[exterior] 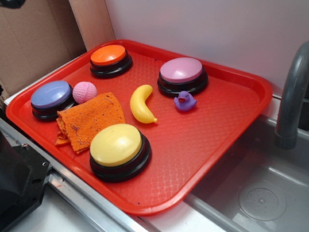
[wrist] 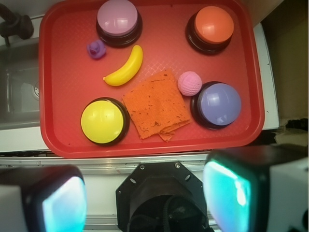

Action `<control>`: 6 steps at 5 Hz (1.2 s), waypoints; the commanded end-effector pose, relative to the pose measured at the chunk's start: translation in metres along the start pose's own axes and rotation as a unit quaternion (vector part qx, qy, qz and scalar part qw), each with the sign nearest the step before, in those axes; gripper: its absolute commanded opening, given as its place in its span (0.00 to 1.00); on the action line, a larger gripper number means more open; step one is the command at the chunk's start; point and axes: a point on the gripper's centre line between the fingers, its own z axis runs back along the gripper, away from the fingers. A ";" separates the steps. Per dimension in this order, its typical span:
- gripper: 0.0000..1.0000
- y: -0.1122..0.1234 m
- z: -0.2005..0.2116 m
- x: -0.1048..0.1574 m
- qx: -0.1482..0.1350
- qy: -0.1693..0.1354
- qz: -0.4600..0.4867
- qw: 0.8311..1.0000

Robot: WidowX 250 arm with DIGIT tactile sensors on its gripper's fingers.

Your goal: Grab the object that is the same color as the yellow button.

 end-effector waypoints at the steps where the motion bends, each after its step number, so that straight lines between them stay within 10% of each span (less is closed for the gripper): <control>1: 1.00 0.000 0.000 0.000 0.000 0.000 0.000 1.000; 4: 1.00 -0.010 -0.067 0.061 0.008 -0.094 0.340 0.936; 6: 1.00 -0.013 -0.135 0.100 0.022 -0.085 0.384 0.919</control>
